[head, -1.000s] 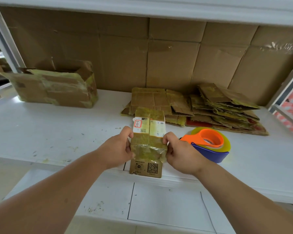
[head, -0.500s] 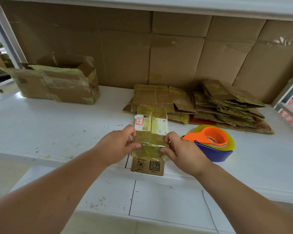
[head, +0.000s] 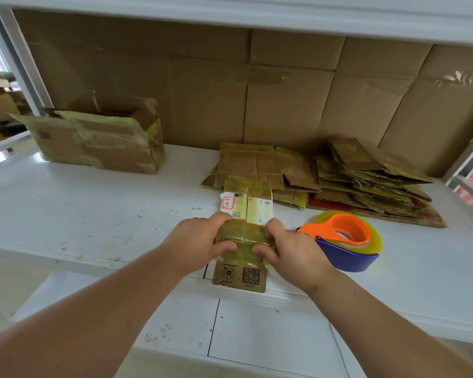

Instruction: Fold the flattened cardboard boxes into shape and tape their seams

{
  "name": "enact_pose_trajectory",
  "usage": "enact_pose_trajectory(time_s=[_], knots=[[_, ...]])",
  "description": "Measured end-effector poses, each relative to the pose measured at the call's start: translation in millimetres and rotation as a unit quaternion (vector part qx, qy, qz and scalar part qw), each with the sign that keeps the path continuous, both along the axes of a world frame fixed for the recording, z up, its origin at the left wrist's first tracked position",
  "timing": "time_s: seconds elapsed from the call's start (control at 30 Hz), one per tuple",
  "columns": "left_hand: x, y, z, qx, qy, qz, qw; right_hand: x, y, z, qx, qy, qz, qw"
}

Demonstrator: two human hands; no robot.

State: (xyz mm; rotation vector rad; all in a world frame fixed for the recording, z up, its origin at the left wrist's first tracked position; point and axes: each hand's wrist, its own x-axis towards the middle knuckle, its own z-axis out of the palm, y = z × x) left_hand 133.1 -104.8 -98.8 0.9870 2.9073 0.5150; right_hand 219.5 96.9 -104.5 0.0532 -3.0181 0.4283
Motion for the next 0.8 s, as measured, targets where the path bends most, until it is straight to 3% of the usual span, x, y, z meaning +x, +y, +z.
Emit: enact_pose_trajectory(time_s=[0.13, 0.23, 0.33, 0.47, 0.63, 0.8], knots=[[-2, -8, 3, 0.035, -0.097, -0.020, 0.994, 6, 12, -2, -0.067, -0.027, 0.036, 0.997], [-3, -7, 3, 0.046, -0.106, -0.017, 0.993, 3, 10, -3, -0.055, -0.021, 0.033, 0.998], [0, -2, 2, 0.057, -0.101, 0.011, 0.993, 2, 10, -5, -0.048, -0.025, 0.021, 0.998], [1, -8, -11, 0.108, -0.194, 0.080, 0.972, 5, 10, -3, -0.129, -0.026, -0.013, 0.991], [14, -5, -18, 0.110, -0.165, 0.105, 0.974, 10, 9, -3, -0.121, -0.020, -0.006, 0.992], [18, -15, -4, 0.229, -0.188, 0.133, 0.946, 11, 5, 8, -0.149, 0.030, 0.004, 0.988]])
